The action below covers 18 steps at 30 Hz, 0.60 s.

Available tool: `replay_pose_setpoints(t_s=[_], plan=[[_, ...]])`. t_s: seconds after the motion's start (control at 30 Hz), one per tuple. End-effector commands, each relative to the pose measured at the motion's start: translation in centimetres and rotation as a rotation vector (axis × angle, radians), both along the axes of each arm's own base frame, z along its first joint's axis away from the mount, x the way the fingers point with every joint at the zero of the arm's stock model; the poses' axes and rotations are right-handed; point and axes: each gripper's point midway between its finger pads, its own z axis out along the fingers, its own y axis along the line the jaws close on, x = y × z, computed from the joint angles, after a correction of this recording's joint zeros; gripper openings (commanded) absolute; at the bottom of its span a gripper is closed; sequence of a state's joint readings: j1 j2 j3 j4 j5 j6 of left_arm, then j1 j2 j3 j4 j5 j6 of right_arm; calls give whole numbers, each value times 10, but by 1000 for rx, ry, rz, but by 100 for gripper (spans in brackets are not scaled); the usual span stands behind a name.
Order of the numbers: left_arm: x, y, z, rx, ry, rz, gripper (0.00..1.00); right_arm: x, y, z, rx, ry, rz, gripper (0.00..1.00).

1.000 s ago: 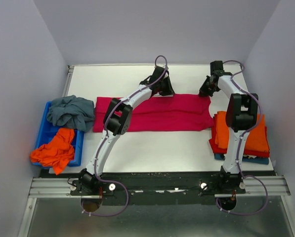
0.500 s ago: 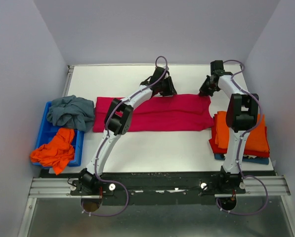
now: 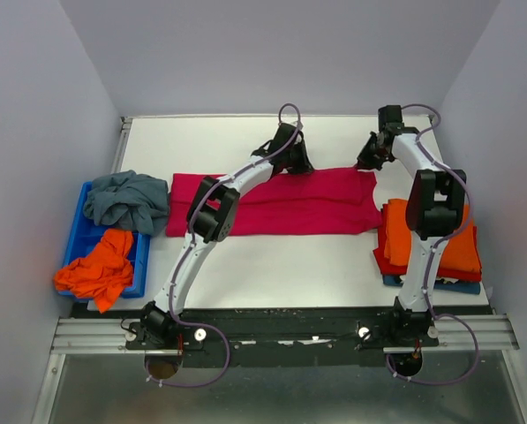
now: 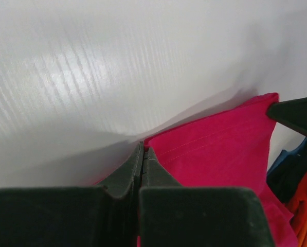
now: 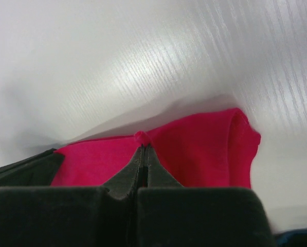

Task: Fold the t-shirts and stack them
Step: Fold the other side of the tshirt into a rectangle

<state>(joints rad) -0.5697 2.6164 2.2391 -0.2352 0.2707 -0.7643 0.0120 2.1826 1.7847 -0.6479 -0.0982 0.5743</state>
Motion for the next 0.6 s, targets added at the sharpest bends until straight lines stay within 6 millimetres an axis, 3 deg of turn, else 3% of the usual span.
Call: replay_pose_setpoints(t_s=[0.0, 0.1, 0.27, 0.57], plan=[[0, -2, 36, -63, -76, -11, 0, -12, 2, 25, 7, -24, 19, 1], [-5, 2, 39, -49, -75, -28, 0, -21, 5, 25, 23, -16, 25, 1], [-22, 7, 63, -92, -112, -44, 0, -41, 13, 31, 64, -24, 42, 1], [-63, 23, 70, -90, -102, -45, 0, -91, 35, 27, 103, 47, 69, 1]])
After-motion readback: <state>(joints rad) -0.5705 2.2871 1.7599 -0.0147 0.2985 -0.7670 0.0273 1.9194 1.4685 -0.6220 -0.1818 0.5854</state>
